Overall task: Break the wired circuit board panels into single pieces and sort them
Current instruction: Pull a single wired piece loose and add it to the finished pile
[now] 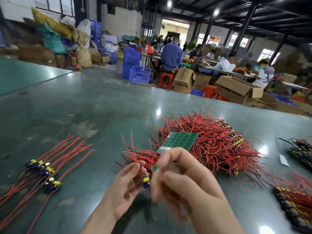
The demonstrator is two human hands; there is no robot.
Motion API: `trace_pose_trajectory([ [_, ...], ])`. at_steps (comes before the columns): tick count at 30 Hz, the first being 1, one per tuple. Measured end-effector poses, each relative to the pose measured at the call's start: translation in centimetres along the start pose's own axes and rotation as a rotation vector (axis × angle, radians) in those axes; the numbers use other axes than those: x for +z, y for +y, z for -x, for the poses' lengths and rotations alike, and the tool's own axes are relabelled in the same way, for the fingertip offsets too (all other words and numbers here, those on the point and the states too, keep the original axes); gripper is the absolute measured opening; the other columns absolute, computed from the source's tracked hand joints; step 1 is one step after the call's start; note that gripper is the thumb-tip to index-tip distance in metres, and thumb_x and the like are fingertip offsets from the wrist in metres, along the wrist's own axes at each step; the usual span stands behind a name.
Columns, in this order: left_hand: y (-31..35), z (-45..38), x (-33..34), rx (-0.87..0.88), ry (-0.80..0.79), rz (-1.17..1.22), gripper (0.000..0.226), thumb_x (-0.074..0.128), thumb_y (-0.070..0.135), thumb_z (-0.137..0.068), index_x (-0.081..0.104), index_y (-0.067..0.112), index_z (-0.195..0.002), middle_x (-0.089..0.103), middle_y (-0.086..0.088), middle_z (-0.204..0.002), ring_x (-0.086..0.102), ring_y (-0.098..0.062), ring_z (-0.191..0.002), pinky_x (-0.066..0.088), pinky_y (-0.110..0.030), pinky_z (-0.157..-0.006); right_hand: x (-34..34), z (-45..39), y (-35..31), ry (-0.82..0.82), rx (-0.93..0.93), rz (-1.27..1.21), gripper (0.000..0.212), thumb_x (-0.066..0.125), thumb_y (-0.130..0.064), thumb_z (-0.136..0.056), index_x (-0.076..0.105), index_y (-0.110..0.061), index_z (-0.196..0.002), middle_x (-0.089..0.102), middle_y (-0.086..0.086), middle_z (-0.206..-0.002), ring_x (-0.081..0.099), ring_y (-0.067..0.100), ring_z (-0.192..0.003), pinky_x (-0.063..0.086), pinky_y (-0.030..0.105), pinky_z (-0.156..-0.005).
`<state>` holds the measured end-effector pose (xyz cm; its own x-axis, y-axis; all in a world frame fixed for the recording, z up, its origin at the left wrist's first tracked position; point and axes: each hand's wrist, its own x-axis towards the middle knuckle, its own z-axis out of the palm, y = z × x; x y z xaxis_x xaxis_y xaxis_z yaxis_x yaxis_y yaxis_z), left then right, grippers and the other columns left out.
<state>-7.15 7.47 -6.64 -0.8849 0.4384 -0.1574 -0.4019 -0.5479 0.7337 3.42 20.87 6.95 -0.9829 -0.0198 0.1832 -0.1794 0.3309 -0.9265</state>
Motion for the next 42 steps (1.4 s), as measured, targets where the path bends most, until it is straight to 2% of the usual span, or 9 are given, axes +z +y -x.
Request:
trace_pose_trajectory([
  [3, 0.0, 0.0, 0.1, 0.088, 0.023, -0.04, 0.016, 0.066, 0.019, -0.071, 0.077, 0.014, -0.08, 0.069, -0.007, -0.072, 0.066, -0.013, -0.063, 0.052, -0.025, -0.057, -1.0, 0.1, 1.2, 0.022, -0.063, 0.297, 0.005, 0.057, -0.03, -0.084, 0.057, -0.035, -0.086, 0.058, -0.01, -0.057, 0.048, 0.004, -0.049, 0.038, 0.014, -0.052],
  [6, -0.7, -0.1, 0.7, 0.117, 0.001, -0.075, 0.008, 0.071, 0.013, -0.075, 0.077, 0.008, -0.075, 0.069, -0.012, -0.068, 0.067, -0.015, -0.061, 0.055, -0.022, -0.056, -0.7, -1.0, 4.3, -0.141, 0.201, 0.5, 0.018, 0.064, -0.042, -0.084, 0.058, -0.031, -0.072, 0.052, -0.014, -0.051, 0.042, 0.0, -0.049, 0.032, 0.014, -0.051],
  [9, -1.0, -0.2, 1.1, 0.126, 0.027, -0.114, 0.036, 0.093, 0.027, -0.052, 0.076, 0.003, -0.074, 0.068, -0.017, -0.065, 0.066, -0.018, -0.057, 0.055, -0.025, -0.055, 1.0, -1.8, 7.9, -0.159, 0.342, 0.355, 0.027, 0.071, -0.045, -0.076, 0.056, -0.026, -0.065, 0.048, -0.014, -0.046, 0.04, -0.004, -0.048, 0.033, 0.011, -0.052],
  [12, -0.9, 0.0, 1.3, 0.152, 0.043, -0.126, 0.006, 0.075, 0.01, -0.069, 0.077, 0.006, -0.073, 0.069, -0.016, -0.066, 0.066, -0.018, -0.058, 0.054, -0.024, -0.054, 1.5, -1.6, 10.4, -0.081, 0.382, 0.154, 0.026, 0.075, -0.034, -0.076, 0.052, -0.021, -0.072, 0.042, -0.011, -0.04, 0.033, -0.001, -0.04, 0.027, 0.011, -0.044],
  [14, -0.9, 0.3, 1.5, 0.176, 0.067, -0.18, 0.015, 0.072, 0.016, -0.062, 0.077, 0.009, -0.074, 0.07, -0.015, -0.068, 0.067, -0.018, -0.06, 0.055, -0.025, -0.055, 1.5, -1.6, 11.0, -0.111, 0.398, 0.138, 0.022, 0.073, -0.033, -0.079, 0.056, -0.02, -0.075, 0.04, -0.012, -0.039, 0.031, -0.001, -0.039, 0.025, 0.012, -0.042],
  [20, -1.2, 0.3, 2.0, 0.165, 0.127, -0.142, 0.013, 0.07, 0.018, -0.065, 0.077, 0.013, -0.074, 0.072, -0.01, -0.071, 0.067, -0.013, -0.06, 0.052, -0.024, -0.049, 1.5, -1.3, 11.0, -0.166, 0.299, -0.037, 0.028, 0.062, -0.025, -0.091, 0.07, -0.023, -0.064, 0.037, -0.002, -0.044, 0.029, 0.007, -0.04, 0.021, 0.022, -0.042],
  [26, -1.7, 1.0, 2.4, 0.166, -0.057, -0.276, 0.025, 0.074, 0.01, -0.06, 0.068, 0.008, -0.085, 0.07, -0.008, -0.079, 0.064, -0.013, -0.068, 0.052, -0.022, -0.056, 1.2, -0.9, 11.0, -0.079, 0.293, -0.187, 0.029, 0.063, -0.031, -0.088, 0.069, -0.021, -0.062, 0.034, -0.006, -0.041, 0.025, 0.005, -0.035, 0.015, 0.02, -0.036],
  [35, -1.8, 0.8, 2.7, 0.121, 0.099, -0.22, 0.015, 0.072, 0.009, -0.063, 0.065, 0.006, -0.077, 0.066, -0.007, -0.065, 0.058, -0.013, -0.055, 0.049, -0.022, -0.05, 2.0, -1.1, 12.4, 0.095, 0.088, 0.372, 0.022, 0.071, -0.029, -0.082, 0.063, -0.019, -0.065, 0.045, -0.009, -0.052, 0.036, 0.005, -0.052, 0.032, 0.025, -0.054],
  [42, -1.8, 0.7, 2.4, 0.131, 0.106, -0.202, 0.009, 0.074, 0.014, -0.059, 0.07, 0.014, -0.066, 0.067, -0.007, -0.067, 0.06, -0.014, -0.058, 0.052, -0.024, -0.053, 1.4, -1.1, 11.6, 0.075, 0.077, 0.306, 0.012, 0.073, -0.023, -0.081, 0.072, -0.013, -0.074, 0.049, -0.011, -0.064, 0.046, -0.002, -0.06, 0.034, 0.014, -0.061],
])
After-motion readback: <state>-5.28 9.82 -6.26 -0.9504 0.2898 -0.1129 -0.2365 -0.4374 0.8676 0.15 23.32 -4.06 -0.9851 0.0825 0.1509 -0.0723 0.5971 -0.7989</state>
